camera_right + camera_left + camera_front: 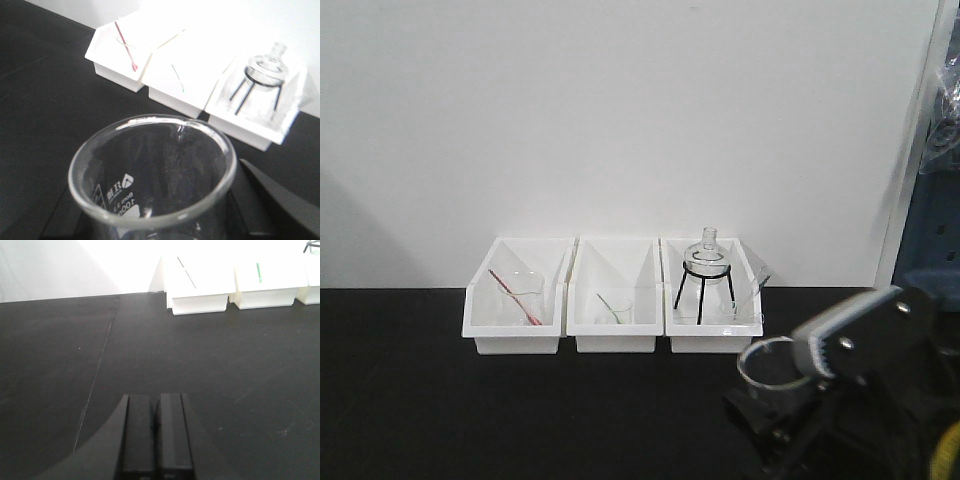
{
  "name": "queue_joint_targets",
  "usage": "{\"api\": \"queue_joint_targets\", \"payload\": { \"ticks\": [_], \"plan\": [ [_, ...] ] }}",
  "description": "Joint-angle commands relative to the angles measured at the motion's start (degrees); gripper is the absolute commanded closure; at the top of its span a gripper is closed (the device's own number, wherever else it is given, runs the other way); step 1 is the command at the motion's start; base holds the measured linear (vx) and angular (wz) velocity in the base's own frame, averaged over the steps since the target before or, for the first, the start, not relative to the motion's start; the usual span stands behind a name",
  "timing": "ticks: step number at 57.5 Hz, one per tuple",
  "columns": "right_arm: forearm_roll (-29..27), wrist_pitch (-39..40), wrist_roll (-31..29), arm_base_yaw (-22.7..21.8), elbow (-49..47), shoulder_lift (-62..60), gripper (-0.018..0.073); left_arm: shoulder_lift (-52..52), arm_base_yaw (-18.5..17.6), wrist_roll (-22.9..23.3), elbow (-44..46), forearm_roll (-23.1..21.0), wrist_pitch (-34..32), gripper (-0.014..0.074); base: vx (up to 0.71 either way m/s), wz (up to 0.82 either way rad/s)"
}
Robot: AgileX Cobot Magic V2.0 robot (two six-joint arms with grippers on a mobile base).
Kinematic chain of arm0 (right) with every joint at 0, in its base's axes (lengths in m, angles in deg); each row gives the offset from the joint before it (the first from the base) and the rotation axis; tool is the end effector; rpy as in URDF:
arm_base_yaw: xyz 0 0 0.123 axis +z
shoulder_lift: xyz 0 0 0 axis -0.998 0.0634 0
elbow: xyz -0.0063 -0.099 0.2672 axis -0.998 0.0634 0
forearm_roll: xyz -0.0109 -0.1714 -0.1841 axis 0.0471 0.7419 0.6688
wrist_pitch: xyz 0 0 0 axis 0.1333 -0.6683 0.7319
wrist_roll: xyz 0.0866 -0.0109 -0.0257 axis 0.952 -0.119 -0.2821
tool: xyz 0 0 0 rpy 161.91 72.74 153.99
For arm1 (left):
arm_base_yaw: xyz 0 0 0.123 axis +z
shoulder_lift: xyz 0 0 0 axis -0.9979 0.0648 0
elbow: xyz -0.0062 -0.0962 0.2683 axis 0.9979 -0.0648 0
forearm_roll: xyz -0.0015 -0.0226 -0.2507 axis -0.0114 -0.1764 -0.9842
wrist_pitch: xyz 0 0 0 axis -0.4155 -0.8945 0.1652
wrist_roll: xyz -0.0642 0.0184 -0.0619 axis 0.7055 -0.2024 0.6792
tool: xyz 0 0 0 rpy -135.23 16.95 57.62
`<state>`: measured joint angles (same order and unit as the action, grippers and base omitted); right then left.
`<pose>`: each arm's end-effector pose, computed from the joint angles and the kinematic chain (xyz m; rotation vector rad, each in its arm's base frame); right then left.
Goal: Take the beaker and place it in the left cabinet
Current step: 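Retract the right arm holding the beaker toward the robot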
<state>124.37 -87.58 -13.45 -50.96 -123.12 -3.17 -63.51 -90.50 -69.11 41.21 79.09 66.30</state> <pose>0.1873 0.1182 0.3245 -0.5313 1.8440 0.2632 0.0544 0.0004 0.1802 0.0164 1.7691 -0.0221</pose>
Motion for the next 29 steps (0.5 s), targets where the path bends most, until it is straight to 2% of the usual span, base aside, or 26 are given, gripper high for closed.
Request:
{"api": "queue_joint_targets", "payload": {
  "ticks": [1,15,29],
  "plan": [
    [0.4,2.0,3.7,-0.2,3.2,-7.9,0.0560,-0.6,0.0,0.2,0.7,0.0,-4.8,0.0593,0.00,0.00],
    [1.1,-3.2,5.5,-0.2,11.1,-22.2,0.0560,-0.6,0.0,0.2,0.7,0.0,-4.8,0.0593,0.00,0.00],
    [1.4,-5.0,5.4,-0.2,12.1,-29.2,0.0560,-0.6,0.0,0.2,0.7,0.0,-4.8,0.0593,0.00,0.00]
  ]
}}
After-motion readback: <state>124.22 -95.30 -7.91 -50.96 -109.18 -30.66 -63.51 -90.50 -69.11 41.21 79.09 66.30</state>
